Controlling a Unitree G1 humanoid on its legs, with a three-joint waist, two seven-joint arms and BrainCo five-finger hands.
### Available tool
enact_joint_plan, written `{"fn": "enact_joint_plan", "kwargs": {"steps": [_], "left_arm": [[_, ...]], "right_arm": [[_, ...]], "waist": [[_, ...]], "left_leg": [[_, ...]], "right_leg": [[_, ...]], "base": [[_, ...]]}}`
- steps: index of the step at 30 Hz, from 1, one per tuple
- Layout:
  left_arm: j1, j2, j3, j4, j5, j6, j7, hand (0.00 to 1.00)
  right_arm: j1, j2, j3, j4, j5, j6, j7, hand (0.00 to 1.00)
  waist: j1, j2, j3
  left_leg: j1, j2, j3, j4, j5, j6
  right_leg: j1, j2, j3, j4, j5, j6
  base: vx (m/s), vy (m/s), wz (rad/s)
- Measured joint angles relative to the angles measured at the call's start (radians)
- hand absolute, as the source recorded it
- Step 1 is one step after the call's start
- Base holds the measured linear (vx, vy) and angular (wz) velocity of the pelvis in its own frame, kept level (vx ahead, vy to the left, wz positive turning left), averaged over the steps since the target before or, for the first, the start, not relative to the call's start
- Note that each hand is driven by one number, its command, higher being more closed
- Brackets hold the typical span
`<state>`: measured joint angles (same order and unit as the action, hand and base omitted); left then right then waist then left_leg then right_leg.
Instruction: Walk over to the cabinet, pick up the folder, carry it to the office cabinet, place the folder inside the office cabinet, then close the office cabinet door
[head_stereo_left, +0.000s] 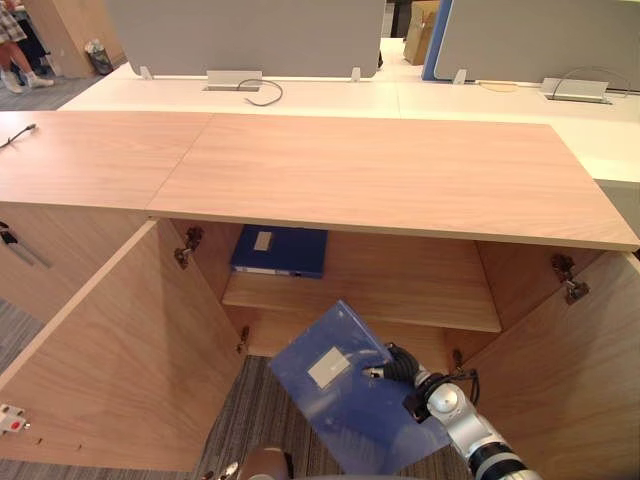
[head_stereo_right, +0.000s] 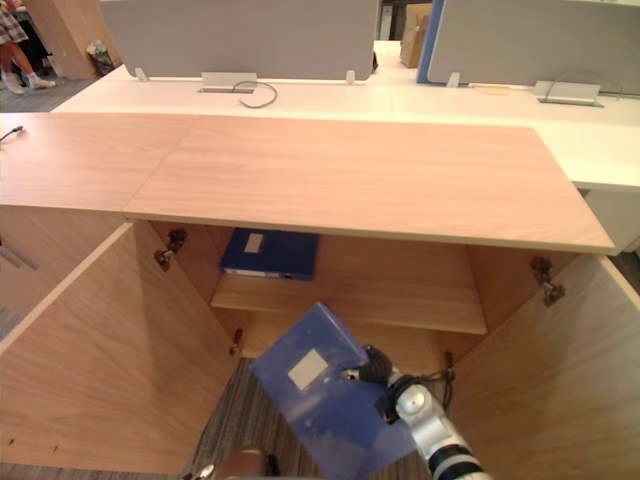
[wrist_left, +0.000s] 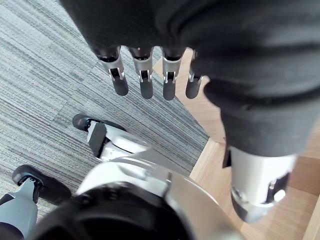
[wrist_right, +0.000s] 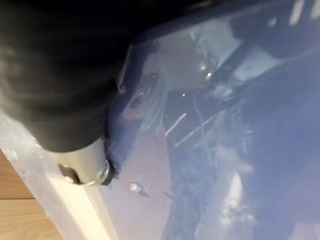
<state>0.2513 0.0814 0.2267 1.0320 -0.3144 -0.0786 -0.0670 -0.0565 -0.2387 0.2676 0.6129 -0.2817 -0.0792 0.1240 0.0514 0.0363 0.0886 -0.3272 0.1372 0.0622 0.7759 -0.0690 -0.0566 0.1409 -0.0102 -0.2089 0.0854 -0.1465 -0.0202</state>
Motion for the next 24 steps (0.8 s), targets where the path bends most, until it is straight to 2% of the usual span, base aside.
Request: {"fn": "enact_joint_plan", "kwargs": {"steps": [1, 2, 5, 6, 7, 8, 9, 11, 12, 15, 20, 22, 24], "left_arm": [[0.001, -0.002, 0.008, 0.001, 0.000, 0.002, 0.002, 0.00], [0.003, -0.007, 0.018, 0.003, 0.000, 0.007, 0.003, 0.00], [0.003, -0.014, 0.034, 0.018, 0.000, 0.010, 0.009, 0.00], [0.003, -0.014, 0.034, 0.018, 0.000, 0.010, 0.010, 0.00], [0.006, -0.018, 0.034, 0.019, 0.000, 0.010, 0.014, 0.00], [0.014, -0.030, 0.035, 0.021, 0.000, 0.010, 0.019, 0.00], [0.005, -0.024, 0.046, 0.025, -0.002, 0.009, 0.020, 0.00], [-0.005, -0.008, 0.045, 0.019, -0.001, 0.005, 0.031, 0.00], [-0.017, -0.009, 0.044, 0.017, -0.001, 0.003, 0.037, 0.00], [-0.021, -0.010, 0.035, 0.017, -0.001, 0.000, 0.042, 0.00], [-0.022, -0.010, 0.026, 0.017, 0.010, -0.006, 0.042, 0.00], [-0.021, -0.016, 0.025, 0.017, 0.016, -0.006, 0.042, 0.00], [-0.009, -0.021, 0.025, 0.019, 0.039, -0.006, 0.041, 0.00]], "right_arm": [[0.004, 0.012, 0.000, 0.007, 0.008, 0.007, -0.004, 1.00], [0.006, 0.028, 0.000, 0.010, 0.025, 0.020, -0.006, 1.00], [0.006, 0.038, -0.013, 0.009, 0.050, 0.027, -0.016, 1.00], [0.006, 0.038, -0.017, 0.009, 0.060, 0.028, -0.019, 1.00], [0.006, 0.038, -0.025, 0.009, 0.070, 0.031, -0.022, 1.00], [0.004, 0.037, -0.031, 0.013, 0.069, 0.033, -0.024, 1.00], [0.004, 0.051, -0.036, 0.015, 0.070, 0.041, -0.034, 1.00], [-0.004, 0.064, -0.037, 0.007, 0.070, 0.041, -0.036, 1.00], [-0.013, 0.064, -0.039, 0.008, 0.069, 0.042, -0.036, 1.00], [-0.034, 0.076, -0.032, 0.009, 0.067, 0.042, -0.036, 1.00], [-0.051, 0.093, -0.019, 0.029, 0.065, 0.042, -0.036, 1.00], [-0.059, 0.094, -0.017, 0.060, 0.066, 0.045, -0.037, 1.00], [-0.058, 0.094, -0.021, 0.063, 0.090, 0.050, -0.038, 1.00]], "waist": [[0.003, -0.010, 0.007], [0.011, -0.007, 0.012], [0.019, -0.006, 0.019], [0.019, -0.006, 0.020], [0.021, 0.003, 0.018], [0.024, 0.032, 0.012], [0.024, 0.013, 0.016], [0.022, -0.019, 0.009], [0.022, -0.017, 0.009], [0.030, -0.013, 0.005], [0.044, -0.007, -0.012], [0.051, 0.003, -0.022], [0.047, 0.020, -0.029]], "left_leg": [[-0.024, 0.000, -0.002, 0.030, -0.016, -0.003], [-0.038, -0.003, -0.010, 0.014, -0.056, -0.005], [-0.031, -0.041, -0.042, -0.181, -0.073, -0.016], [-0.022, -0.051, -0.056, -0.236, -0.067, -0.018], [0.015, -0.059, -0.077, -0.352, -0.031, -0.028], [0.053, -0.047, -0.089, -0.427, 0.052, -0.025], [0.058, -0.062, -0.074, -0.420, 0.051, -0.023], [0.068, -0.104, -0.050, -0.442, 0.034, 0.002], [0.074, -0.121, -0.038, -0.442, 0.030, 0.019], [0.120, -0.151, 0.006, -0.482, 0.019, 0.039], [0.158, -0.167, 0.075, -0.551, 0.014, 0.065], [0.182, -0.166, 0.100, -0.577, 0.022, 0.070], [0.232, -0.159, 0.119, -0.605, 0.021, 0.079]], "right_leg": [[0.006, -0.002, 0.004, -0.001, 0.000, -0.001], [0.006, -0.007, 0.020, 0.001, -0.001, -0.001], [0.007, -0.035, 0.055, 0.001, -0.001, 0.000], [0.009, -0.041, 0.059, 0.001, -0.005, 0.006], [0.019, -0.044, 0.072, 0.000, -0.015, 0.024], [0.032, -0.035, 0.089, -0.001, -0.030, 0.050], [0.037, -0.055, 0.092, 0.000, -0.034, 0.056], [0.029, -0.100, 0.094, 0.004, -0.044, 0.078], [0.029, -0.121, 0.096, 0.008, -0.042, 0.084], [0.031, -0.165, 0.110, 0.018, -0.029, 0.107], [-0.020, -0.201, 0.161, 0.053, -0.013, 0.131], [-0.049, -0.205, 0.169, 0.098, -0.002, 0.148], [-0.113, -0.208, 0.168, 0.263, 0.000, 0.146]], "base": [[0.13, 0.007, -0.25], [0.13, 0.031, -0.34], [0.15, 0.116, -0.43], [0.19, 0.196, -0.23], [0.19, 0.214, -0.37], [0.18, 0.253, -0.31], [0.13, 0.205, -0.29], [0.14, 0.202, -0.12], [0.14, 0.180, -0.07], [0.11, 0.174, -0.30], [0.07, 0.094, -0.40], [0.08, 0.053, -0.44], [0.09, 0.069, -0.33]]}}
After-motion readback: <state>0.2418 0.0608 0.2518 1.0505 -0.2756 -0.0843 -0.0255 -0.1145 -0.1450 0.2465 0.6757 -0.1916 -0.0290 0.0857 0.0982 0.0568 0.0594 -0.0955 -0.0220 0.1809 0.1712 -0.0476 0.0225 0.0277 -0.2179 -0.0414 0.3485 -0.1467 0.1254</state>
